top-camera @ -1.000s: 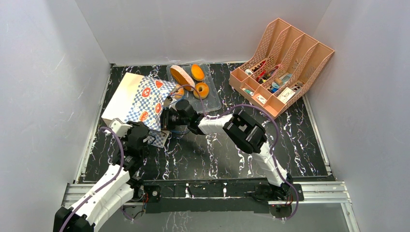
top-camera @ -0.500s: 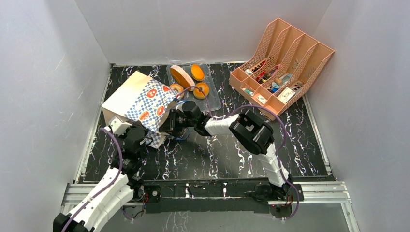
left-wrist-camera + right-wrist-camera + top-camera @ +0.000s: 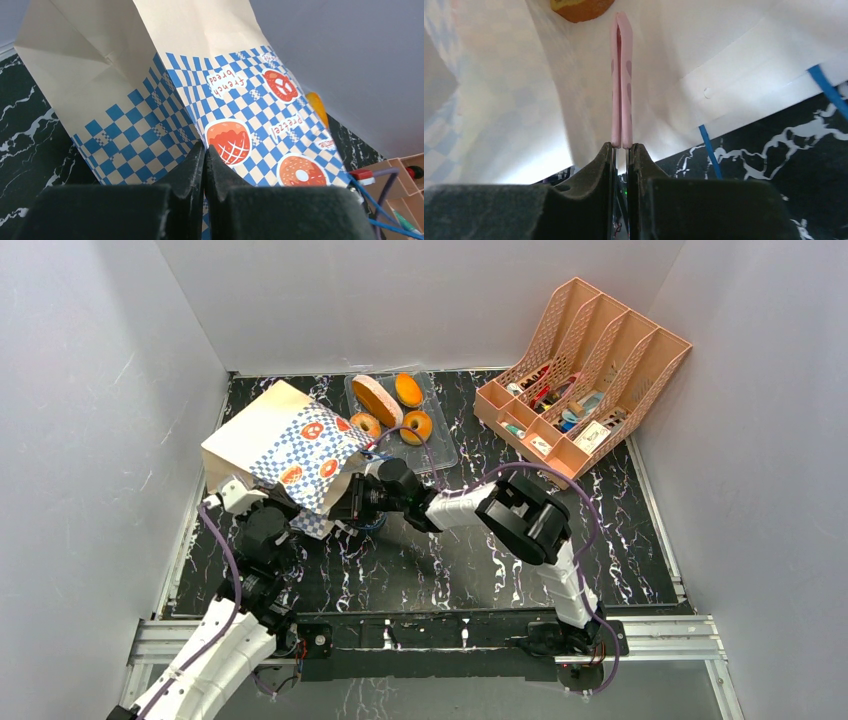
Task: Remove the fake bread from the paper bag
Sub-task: Take out the fake bread from the paper bag.
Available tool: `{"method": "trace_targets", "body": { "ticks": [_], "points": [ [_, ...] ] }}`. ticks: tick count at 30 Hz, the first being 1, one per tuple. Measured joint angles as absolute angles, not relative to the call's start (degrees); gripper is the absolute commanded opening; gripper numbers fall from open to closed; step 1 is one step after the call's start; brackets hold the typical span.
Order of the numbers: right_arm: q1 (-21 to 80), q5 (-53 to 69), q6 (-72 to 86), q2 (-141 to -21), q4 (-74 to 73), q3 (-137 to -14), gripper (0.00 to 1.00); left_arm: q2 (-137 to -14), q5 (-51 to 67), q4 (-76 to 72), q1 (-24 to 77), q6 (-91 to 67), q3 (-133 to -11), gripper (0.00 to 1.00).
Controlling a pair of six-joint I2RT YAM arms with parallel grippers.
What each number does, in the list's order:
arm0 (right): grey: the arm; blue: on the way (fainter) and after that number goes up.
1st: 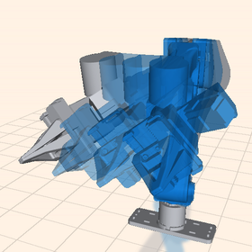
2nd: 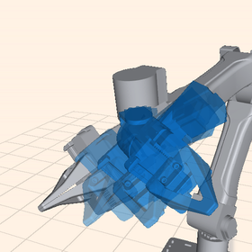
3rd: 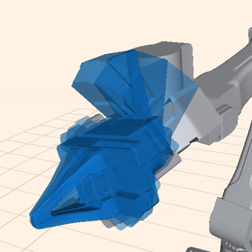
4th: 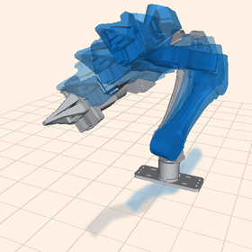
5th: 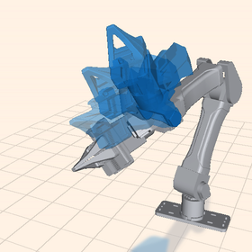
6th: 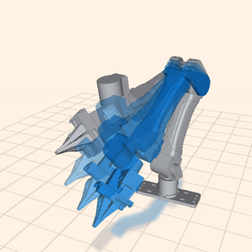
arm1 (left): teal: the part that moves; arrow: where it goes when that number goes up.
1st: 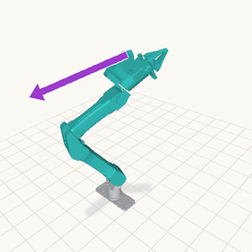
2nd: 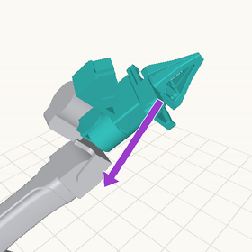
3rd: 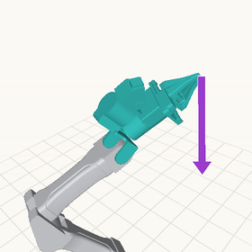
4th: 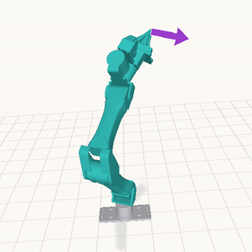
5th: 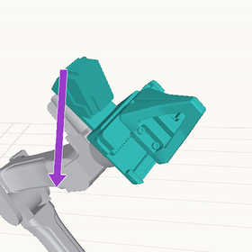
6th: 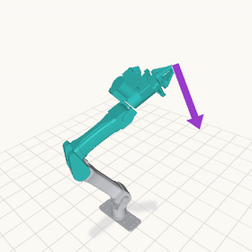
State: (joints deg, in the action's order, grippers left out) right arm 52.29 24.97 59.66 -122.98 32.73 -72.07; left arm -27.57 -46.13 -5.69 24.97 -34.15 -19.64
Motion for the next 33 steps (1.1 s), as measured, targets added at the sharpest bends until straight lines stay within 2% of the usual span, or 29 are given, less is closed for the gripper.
{"method": "trace_targets", "body": {
  "ticks": [9,18,27,33],
  "points": [
    [53.9,22.2,60.2,-119.8,36.4,-68.7,0.0,-26.3,-39.5,-0.8,25.0,-26.3,-30.6,0.0],
    [54.0,20.7,60.7,-118.4,39.5,-62.8,0.0,-23.4,-33.2,1.0,25.0,-18.3,-31.1,0.0],
    [53.3,19.1,60.5,-118.3,39.6,-61.9,0.0,-25.3,-30.0,1.0,25.0,-17.3,-31.1,0.0],
    [51.9,16.8,59.9,-117.9,37.9,-61.1,0.0,-29.5,-23.9,3.5,25.0,-16.9,-34.1,0.0]
  ]
}}
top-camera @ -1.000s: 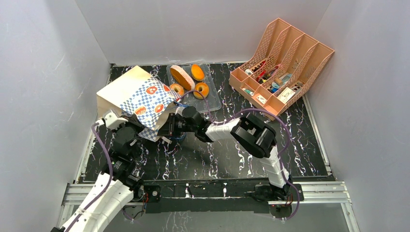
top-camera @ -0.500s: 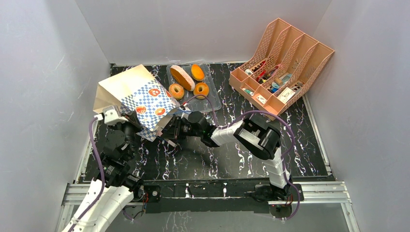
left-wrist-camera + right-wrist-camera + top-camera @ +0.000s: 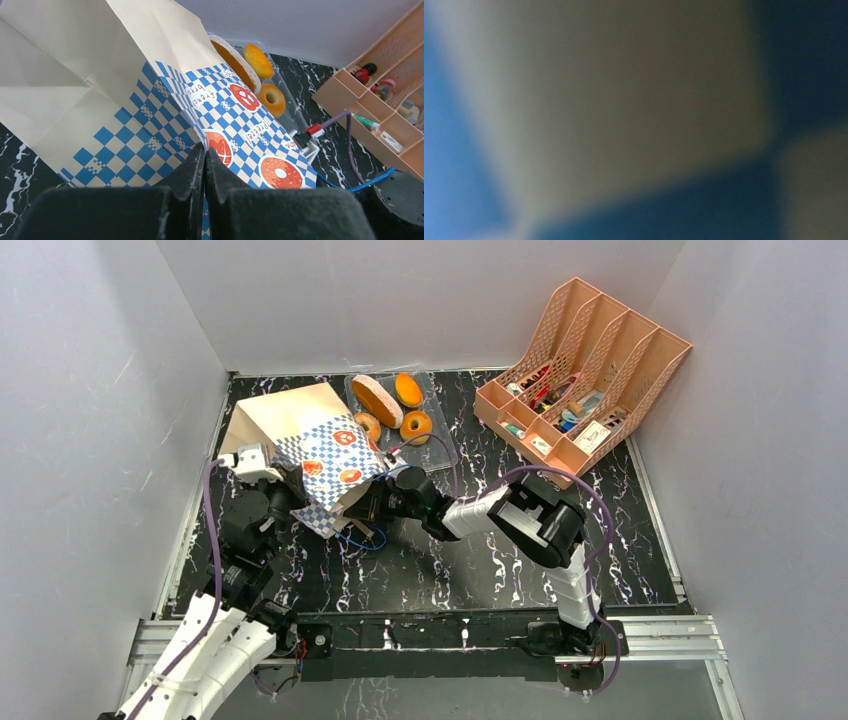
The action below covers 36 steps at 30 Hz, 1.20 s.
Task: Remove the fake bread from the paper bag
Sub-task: Take out the fake bread from the paper bag.
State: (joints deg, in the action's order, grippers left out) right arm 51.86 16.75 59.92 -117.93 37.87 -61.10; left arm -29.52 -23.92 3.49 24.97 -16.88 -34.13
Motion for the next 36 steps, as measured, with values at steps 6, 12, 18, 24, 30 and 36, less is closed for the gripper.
{"method": "trace_targets", "body": {
  "ticks": [6,12,18,24,30,36],
  "points": [
    [51.1,14.9,59.8,-116.3,37.4,-60.1,0.0,-33.1,-19.8,5.9,25.0,-16.7,-38.7,0.0],
    [51.1,14.6,59.9,-116.1,37.4,-60.0,0.0,-33.5,-18.8,6.7,25.0,-16.4,-38.7,0.0],
    [51.1,14.5,60.4,-115.5,37.6,-58.5,0.03,-33.9,-18.7,8.7,25.0,-16.1,-38.7,0.0],
    [50.9,15.2,63.2,-114.8,40.7,-54.0,0.09,-31.9,-19.8,9.6,25.0,-16.3,-38.2,0.0],
    [49.6,18.7,70.6,-115.5,49.2,-49.0,0.12,-31.3,-20.1,9.6,25.0,-16.7,-36.2,0.0],
    [48.6,21.0,78.2,-118.9,60.2,-47.3,0.14,-30.3,-20.2,9.7,25.0,-17.5,-34.5,0.0]
  ]
}}
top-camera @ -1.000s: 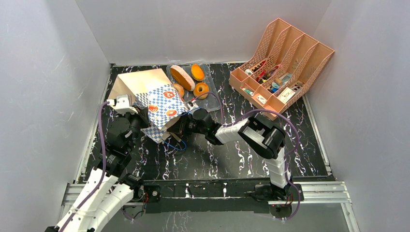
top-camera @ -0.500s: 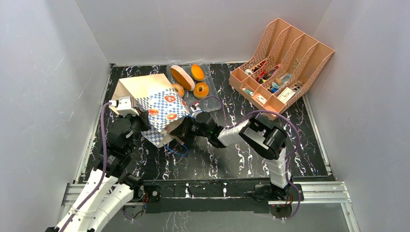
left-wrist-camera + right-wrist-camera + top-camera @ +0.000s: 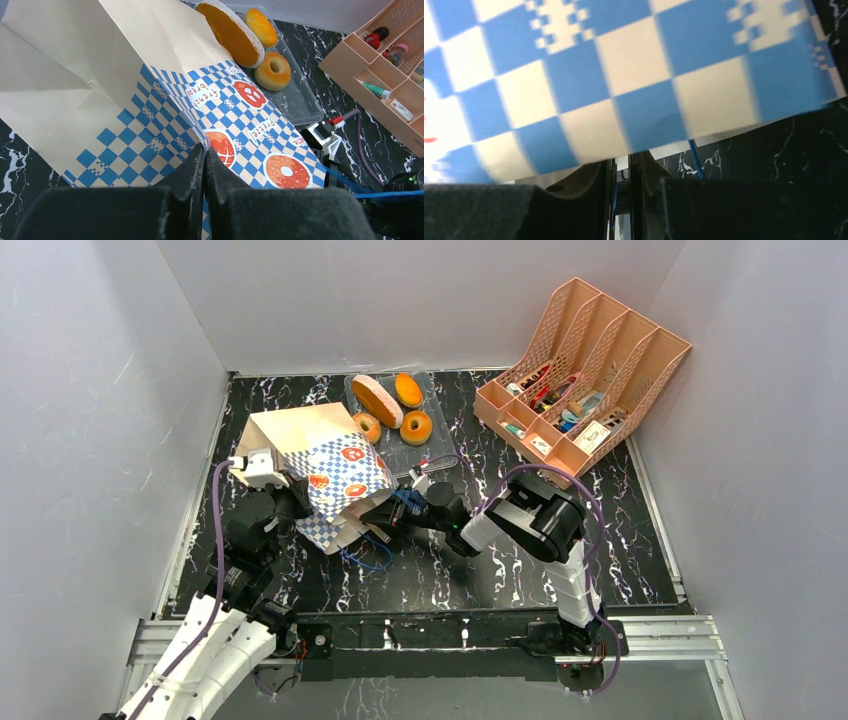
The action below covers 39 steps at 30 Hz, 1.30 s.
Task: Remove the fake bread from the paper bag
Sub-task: Take out the fake bread from the paper bag.
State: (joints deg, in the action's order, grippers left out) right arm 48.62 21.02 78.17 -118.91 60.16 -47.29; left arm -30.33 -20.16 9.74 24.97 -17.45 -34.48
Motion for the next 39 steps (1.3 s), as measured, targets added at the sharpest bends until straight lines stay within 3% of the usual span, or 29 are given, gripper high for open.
{"method": "trace_targets", "body": {
  "ticks": [39],
  "points": [
    [49.5,22.4,85.0,-120.1,61.5,-49.3,0.26,-29.5,-20.1,6.9,25.0,-26.1,-32.1,0.0]
  ]
}}
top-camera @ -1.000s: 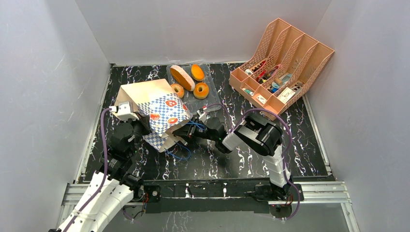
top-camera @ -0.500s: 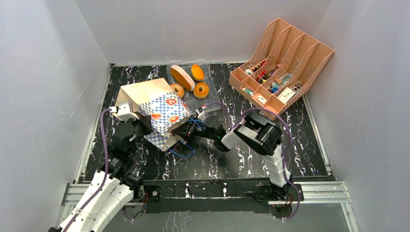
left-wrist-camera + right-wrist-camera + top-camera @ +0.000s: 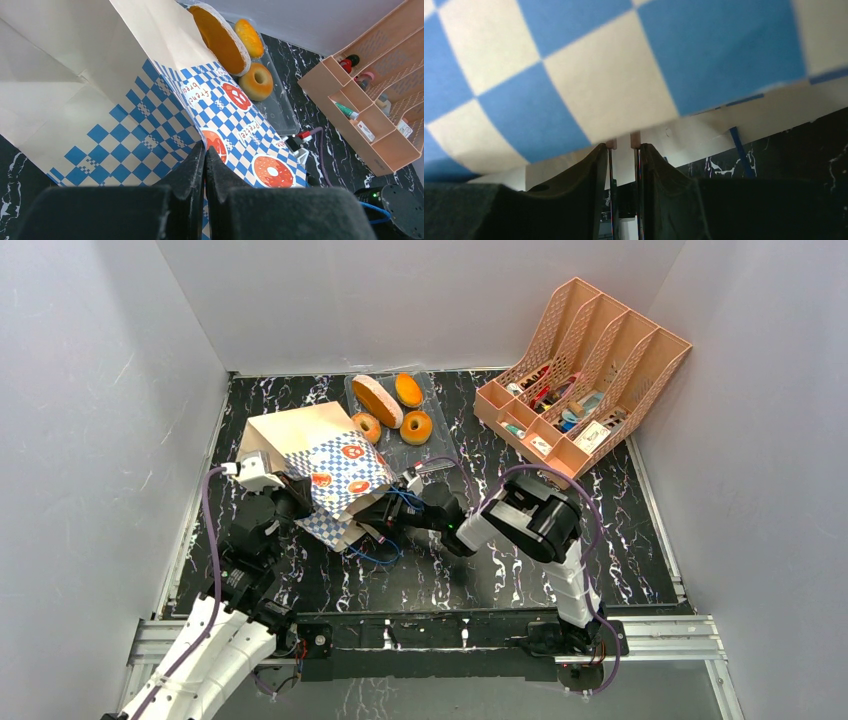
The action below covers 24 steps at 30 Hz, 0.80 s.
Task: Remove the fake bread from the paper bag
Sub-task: Take out the fake bread from the paper bag.
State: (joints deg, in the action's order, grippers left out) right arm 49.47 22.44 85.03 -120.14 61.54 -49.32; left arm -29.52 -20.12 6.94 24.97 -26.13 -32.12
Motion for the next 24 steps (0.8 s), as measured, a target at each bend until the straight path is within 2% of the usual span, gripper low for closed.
{"method": "trace_targets", "body": {
  "ticks": [13,16,20,24],
  "points": [
    [52.4,18.4,91.6,-117.7,64.4,-40.3,0.25,-25.1,-20.6,6.5,25.0,-30.5,-28.3,0.0],
    [53.7,16.5,95.2,-117.4,68.7,-39.6,0.24,-24.1,-21.0,6.4,25.0,-33.0,-27.2,0.0],
    [54.8,13.2,101.1,-117.4,78.1,-33.0,0.23,-20.2,-24.4,6.5,25.0,-38.4,-25.3,0.0],
    [55.1,12.1,102.6,-117.4,80.4,-32.2,0.23,-17.4,-26.8,6.7,25.0,-42.5,-23.0,0.0]
  ]
}}
